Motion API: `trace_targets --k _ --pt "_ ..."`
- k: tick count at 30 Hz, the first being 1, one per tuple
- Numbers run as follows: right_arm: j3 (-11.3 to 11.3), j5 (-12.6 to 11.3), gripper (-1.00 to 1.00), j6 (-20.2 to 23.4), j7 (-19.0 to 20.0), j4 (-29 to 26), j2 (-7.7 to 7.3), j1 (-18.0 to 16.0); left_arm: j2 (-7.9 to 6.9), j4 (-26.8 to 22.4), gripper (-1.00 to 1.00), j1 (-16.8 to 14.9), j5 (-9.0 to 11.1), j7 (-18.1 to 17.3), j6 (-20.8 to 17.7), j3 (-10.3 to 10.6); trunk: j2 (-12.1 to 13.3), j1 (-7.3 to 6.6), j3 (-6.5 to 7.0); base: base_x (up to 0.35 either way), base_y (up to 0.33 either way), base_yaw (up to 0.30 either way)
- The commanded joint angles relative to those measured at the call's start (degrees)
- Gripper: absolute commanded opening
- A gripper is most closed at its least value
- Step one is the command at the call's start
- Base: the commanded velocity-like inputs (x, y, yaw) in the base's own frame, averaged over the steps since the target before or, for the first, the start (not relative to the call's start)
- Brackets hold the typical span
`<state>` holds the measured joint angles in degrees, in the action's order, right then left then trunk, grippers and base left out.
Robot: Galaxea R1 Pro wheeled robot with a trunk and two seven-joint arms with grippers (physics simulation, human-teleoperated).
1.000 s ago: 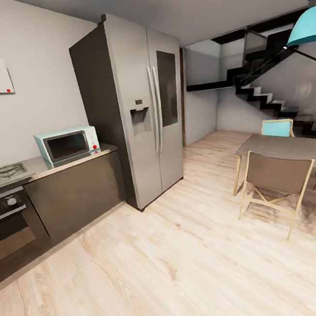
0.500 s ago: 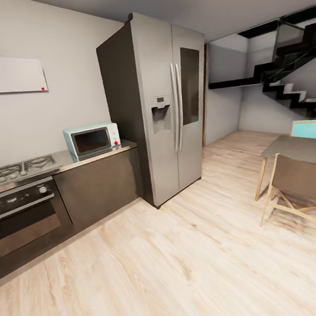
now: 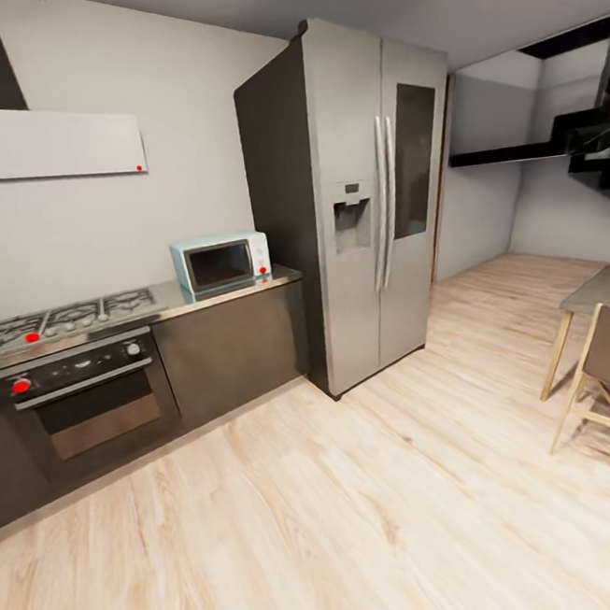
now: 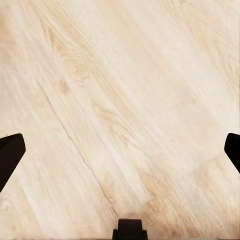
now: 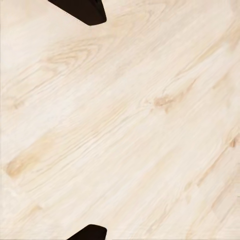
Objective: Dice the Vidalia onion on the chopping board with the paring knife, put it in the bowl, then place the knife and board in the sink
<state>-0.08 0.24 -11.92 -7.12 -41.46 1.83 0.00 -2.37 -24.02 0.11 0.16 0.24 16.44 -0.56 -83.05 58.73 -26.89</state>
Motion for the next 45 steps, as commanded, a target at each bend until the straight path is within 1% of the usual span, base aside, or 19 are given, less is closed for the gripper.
trace_targets --k 1,45 --pt "0.0 0.03 1.0 -0.12 -0.17 -0.02 0.02 0.0 0.0 -0.06 1.0 0.01 0.01 0.02 0.08 -0.05 -0.03 0.0 -0.04 0.0 0.0 0.267" --pt "0.0 0.03 1.0 -0.13 -0.17 -0.02 0.02 0.0 0.08 -0.06 1.0 0.0 0.01 0.02 0.08 -0.05 -0.03 0.0 -0.04 0.0 0.0 0.267"
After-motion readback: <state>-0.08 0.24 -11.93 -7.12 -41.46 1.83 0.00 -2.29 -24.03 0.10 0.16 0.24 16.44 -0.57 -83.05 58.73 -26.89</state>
